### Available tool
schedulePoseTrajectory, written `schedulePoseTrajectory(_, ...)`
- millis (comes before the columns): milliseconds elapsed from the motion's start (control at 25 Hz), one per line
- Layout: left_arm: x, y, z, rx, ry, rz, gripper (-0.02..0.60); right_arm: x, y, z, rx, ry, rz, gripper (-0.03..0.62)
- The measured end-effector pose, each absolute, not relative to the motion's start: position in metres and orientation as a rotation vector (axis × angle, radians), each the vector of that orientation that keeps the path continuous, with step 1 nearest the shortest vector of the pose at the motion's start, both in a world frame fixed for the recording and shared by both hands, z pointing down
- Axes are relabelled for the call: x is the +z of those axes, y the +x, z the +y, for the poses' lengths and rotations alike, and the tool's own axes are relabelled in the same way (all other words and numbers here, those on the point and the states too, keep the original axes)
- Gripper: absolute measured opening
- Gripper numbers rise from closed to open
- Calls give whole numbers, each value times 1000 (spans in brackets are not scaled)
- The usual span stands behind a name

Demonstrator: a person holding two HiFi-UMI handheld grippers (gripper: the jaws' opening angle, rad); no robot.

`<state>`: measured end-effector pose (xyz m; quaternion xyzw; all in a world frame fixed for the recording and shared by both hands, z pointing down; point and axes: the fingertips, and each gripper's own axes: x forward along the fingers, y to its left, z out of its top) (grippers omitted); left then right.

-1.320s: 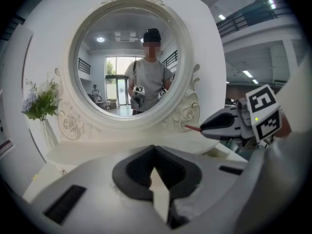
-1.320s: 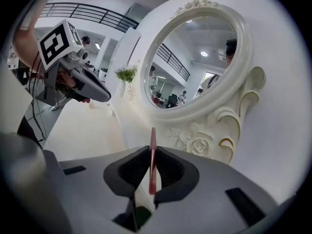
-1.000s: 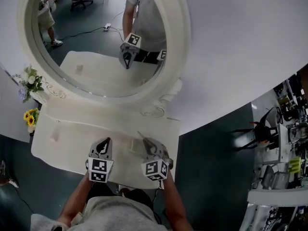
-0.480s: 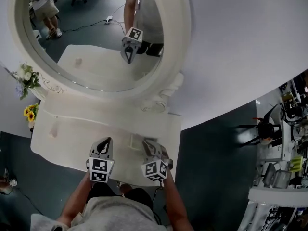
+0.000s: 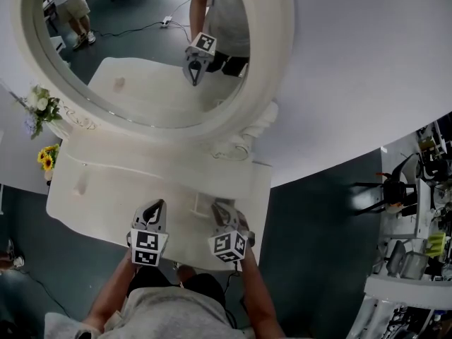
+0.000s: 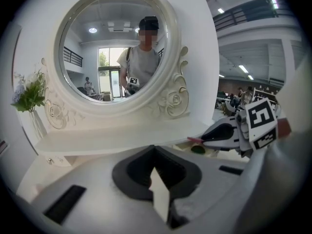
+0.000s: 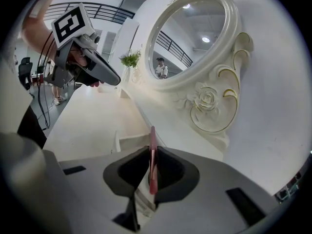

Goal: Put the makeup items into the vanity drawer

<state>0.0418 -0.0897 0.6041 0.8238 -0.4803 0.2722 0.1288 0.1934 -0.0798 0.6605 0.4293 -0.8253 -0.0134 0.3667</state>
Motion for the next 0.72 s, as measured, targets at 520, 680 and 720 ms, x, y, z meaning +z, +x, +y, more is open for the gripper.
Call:
schedulePoseTrajectory(520,596,49,-90,779,2423,-1392,0,651,193,-76,46,1138,-2164,184)
schedulePoseTrajectory(680,587,50,-91,762,2442,-1404,0,630,198,-81,46,1216,-2183,184)
schedulePoseTrajectory(720,583,51,-92,756,2448,-1408,0,623,199,-82,49,1244,-2193,184)
